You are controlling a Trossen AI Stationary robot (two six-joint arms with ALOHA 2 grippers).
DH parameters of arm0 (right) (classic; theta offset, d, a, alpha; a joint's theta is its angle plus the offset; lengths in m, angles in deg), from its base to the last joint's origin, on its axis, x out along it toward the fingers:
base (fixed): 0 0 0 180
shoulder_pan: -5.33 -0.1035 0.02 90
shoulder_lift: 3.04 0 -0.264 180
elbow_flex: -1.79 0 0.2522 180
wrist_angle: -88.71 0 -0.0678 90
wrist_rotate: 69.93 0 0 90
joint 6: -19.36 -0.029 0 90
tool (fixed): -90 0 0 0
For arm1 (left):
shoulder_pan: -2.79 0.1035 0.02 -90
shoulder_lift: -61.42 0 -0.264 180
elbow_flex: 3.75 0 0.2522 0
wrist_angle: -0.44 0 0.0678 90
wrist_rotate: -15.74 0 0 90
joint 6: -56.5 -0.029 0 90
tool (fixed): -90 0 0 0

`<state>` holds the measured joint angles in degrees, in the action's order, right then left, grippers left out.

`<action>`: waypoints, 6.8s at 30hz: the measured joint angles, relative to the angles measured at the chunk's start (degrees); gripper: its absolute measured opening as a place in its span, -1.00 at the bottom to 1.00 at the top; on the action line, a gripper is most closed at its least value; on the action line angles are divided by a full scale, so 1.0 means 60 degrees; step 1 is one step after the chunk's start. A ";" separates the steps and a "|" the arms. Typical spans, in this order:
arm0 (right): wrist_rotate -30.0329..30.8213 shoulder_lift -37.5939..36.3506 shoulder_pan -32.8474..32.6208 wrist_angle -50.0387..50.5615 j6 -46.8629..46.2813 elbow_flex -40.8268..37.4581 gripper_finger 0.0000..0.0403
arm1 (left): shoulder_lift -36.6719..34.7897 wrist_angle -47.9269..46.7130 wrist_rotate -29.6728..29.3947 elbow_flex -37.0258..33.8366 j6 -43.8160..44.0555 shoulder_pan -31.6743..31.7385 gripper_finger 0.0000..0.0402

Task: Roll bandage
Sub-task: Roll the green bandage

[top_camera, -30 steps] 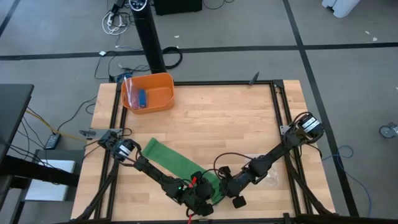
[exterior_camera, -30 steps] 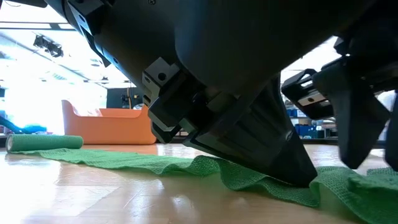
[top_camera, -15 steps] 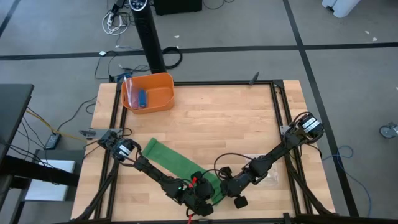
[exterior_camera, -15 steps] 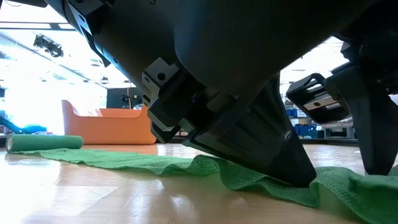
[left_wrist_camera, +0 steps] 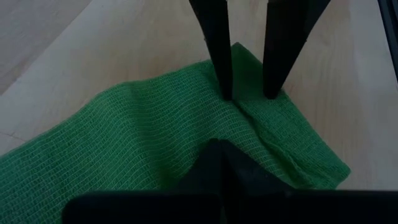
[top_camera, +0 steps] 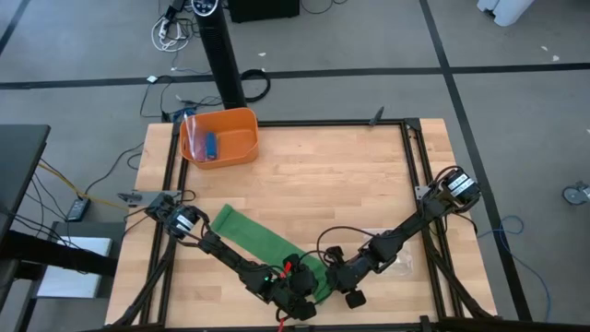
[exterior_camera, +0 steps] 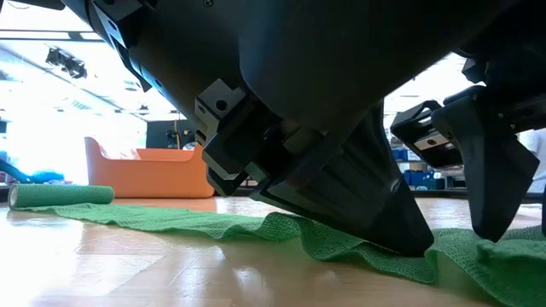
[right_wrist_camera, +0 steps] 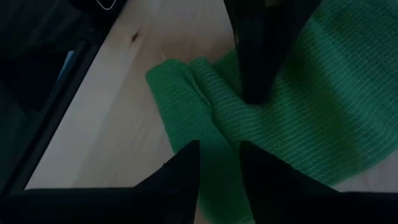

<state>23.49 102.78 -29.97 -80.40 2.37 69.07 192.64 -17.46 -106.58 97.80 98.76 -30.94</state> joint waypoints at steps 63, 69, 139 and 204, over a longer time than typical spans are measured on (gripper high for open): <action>0.2369 0.0000 -0.2427 0.1777 0.0011 0.0434 -0.95 | -0.0004 -0.0347 -0.0033 0.0011 0.0259 0.0033 -1.00; 0.1956 0.0000 -0.2348 0.1733 0.0017 0.0346 -0.95 | -0.0004 -0.0238 -0.0030 0.0004 0.0258 0.0082 -1.00; 0.1389 -0.0774 -0.2168 0.1707 -0.0487 0.0324 -0.39 | 0.1490 0.2452 0.2569 0.1479 -0.1763 0.0375 -1.00; 0.2124 -0.0608 -0.2289 0.1810 -0.0158 0.0583 -0.82 | 0.1513 0.2505 0.2345 0.1457 -0.1747 0.0368 -0.99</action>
<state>36.23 99.13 -43.70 -69.54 1.42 72.57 201.72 -2.42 -92.51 106.54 88.28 -28.73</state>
